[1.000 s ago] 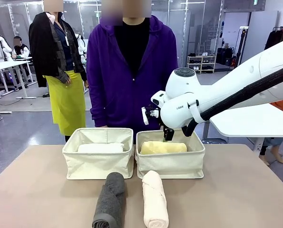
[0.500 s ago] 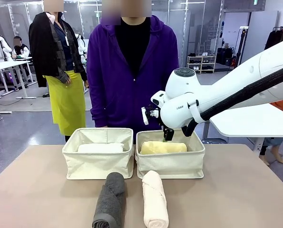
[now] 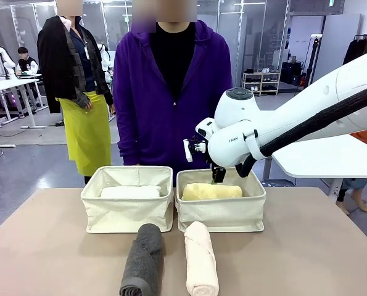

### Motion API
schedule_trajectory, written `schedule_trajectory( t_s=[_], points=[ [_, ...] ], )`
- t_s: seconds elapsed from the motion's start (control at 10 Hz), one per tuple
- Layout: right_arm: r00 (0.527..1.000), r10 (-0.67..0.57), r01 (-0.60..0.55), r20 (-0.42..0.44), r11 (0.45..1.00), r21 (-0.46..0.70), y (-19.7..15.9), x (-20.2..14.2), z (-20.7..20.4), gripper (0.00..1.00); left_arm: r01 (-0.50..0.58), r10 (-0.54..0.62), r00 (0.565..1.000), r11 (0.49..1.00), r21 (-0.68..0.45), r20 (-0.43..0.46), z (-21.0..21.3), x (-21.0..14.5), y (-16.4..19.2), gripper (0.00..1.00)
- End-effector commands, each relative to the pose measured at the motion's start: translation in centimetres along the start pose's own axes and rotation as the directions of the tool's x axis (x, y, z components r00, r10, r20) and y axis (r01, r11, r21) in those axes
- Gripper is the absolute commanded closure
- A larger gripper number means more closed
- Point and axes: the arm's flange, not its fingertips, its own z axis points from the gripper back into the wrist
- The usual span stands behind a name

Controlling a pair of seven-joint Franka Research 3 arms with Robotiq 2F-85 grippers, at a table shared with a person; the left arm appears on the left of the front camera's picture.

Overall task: Divide the towels into two baskets.
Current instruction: Pick up one hotel-folded towel from the bottom of the table and place it in the Fabric basket indicated by the person.

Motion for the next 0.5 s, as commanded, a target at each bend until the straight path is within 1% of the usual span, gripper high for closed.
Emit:
schedule_trajectory(
  t_s=[0.0,0.1,0.2,0.3,0.4],
  points=[
    [0.999,-0.036,0.036,0.031,0.999,-0.002,1.0,0.9,3.3,0.0,0.009,-0.009,1.0,1.0,-0.009,-0.003,0.3,-0.3,-0.5,0.0],
    [0.998,-0.057,0.057,0.033,0.998,0.002,2.3,1.3,5.7,0.0,0.009,-0.009,1.0,1.0,-0.009,-0.003,0.3,-0.3,-0.5,0.0],
    [0.993,-0.101,0.1,0.053,0.995,0.021,3.7,1.1,8.0,0.0,0.009,-0.009,1.0,1.0,-0.009,-0.003,0.3,-0.3,-0.5,0.0],
    [0.969,-0.21,0.199,0.129,0.976,0.092,5.4,-0.2,10.8,0.0,0.009,-0.009,1.0,1.0,-0.009,-0.003,0.3,-0.3,-0.5,0.0],
    [0.918,-0.339,0.311,0.205,0.937,0.157,6.8,-2.3,13.6,0.0,0.009,-0.009,1.0,1.0,-0.009,-0.003,0.3,-0.3,-0.5,0.0]
  ],
)
